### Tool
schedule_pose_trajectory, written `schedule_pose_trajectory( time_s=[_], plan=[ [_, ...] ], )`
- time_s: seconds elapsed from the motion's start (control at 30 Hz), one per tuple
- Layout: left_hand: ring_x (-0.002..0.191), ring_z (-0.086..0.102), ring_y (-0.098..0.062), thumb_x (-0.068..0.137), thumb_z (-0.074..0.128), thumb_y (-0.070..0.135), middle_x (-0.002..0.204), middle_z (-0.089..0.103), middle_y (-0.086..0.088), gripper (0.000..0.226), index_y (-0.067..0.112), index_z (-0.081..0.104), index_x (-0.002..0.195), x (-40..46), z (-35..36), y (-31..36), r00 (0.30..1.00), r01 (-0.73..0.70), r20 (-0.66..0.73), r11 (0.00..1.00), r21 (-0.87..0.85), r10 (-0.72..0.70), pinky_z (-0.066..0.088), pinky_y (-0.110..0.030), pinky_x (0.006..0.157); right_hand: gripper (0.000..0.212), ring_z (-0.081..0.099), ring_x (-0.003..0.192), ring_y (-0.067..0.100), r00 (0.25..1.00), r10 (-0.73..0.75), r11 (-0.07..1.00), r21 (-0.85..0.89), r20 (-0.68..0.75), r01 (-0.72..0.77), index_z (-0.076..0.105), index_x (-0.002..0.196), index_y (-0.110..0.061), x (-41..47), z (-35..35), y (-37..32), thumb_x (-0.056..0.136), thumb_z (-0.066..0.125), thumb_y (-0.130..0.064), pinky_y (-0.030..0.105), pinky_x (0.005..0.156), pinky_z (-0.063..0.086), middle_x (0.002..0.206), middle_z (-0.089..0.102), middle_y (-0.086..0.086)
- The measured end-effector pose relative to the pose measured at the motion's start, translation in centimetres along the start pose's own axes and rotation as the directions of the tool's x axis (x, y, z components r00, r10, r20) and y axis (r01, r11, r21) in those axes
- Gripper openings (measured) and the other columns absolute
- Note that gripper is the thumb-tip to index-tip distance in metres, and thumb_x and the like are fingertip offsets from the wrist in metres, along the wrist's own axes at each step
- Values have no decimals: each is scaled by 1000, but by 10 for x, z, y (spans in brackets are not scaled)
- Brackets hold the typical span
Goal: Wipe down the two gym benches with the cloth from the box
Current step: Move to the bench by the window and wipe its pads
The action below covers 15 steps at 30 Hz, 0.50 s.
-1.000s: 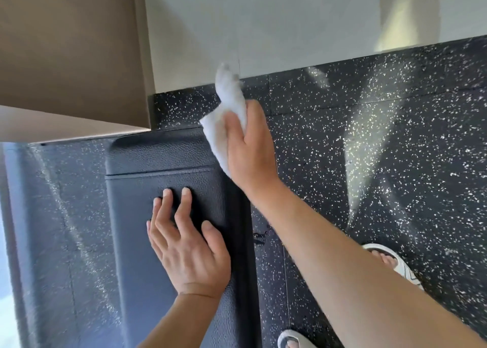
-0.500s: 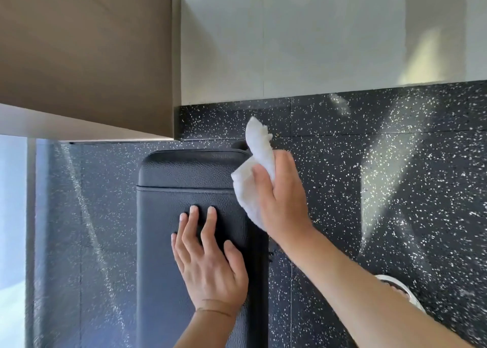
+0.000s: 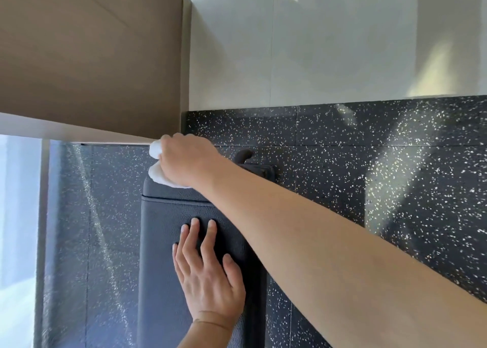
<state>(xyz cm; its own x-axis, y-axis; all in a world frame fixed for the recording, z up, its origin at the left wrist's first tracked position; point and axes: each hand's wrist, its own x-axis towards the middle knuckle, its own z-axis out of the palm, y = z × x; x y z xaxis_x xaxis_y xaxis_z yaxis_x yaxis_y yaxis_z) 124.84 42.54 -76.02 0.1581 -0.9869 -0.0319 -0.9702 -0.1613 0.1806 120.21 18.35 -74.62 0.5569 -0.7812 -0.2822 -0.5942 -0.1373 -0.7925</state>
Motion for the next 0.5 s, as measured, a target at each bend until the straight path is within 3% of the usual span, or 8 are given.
schedule_pose_trajectory(
  time_s=[0.1, 0.17, 0.23, 0.3, 0.5],
  plan=[
    [153, 31, -42, 90, 41, 28, 162, 37, -17, 65, 12, 44, 153, 1, -1, 1, 1000, -6, 9, 1000, 24, 6, 25, -67, 122, 36, 63, 78, 28, 999, -35, 997, 66, 36, 33, 63, 113, -34, -24, -15, 20, 82, 45, -33, 38, 73, 53, 93, 68, 1],
    [153, 31, -43, 90, 41, 27, 162, 36, -17, 65, 12, 43, 153, 1, -1, 1, 1000, -2, 17, 999, 33, 2, 23, -67, 123, 28, 58, 76, 21, 999, -25, 990, 138, -37, 29, 56, 105, -51, -55, -22, 50, 87, 41, -37, 35, 70, 47, 89, 62, -6],
    [153, 31, -43, 90, 41, 27, 162, 36, -16, 65, 13, 43, 153, 0, -1, 0, 1000, -1, 12, 1000, 23, 1, 23, -68, 122, 13, 45, 71, 11, 979, 49, 973, 229, -200, -2, 44, 88, -43, -93, -18, 82, 100, 40, -39, 34, 67, 34, 81, 45, -13],
    [154, 31, -43, 91, 41, 28, 163, 36, -15, 64, 13, 44, 153, 0, 0, 1, 1000, 1, 0, 1000, 13, -1, 24, -68, 122, 21, 40, 70, 11, 923, 195, 931, 358, -331, -69, 40, 91, -26, -133, 2, 99, 108, 40, -39, 32, 68, 30, 82, 39, -13],
    [154, 30, -43, 91, 39, 26, 162, 37, -17, 64, 10, 45, 153, -1, 0, 2, 1000, 5, -13, 1000, -2, -5, 23, -68, 122, 15, 52, 83, 20, 714, 527, 722, 687, -461, -89, 41, 102, -21, -166, 63, 71, 109, 43, -34, 36, 72, 42, 97, 54, 3]
  ],
)
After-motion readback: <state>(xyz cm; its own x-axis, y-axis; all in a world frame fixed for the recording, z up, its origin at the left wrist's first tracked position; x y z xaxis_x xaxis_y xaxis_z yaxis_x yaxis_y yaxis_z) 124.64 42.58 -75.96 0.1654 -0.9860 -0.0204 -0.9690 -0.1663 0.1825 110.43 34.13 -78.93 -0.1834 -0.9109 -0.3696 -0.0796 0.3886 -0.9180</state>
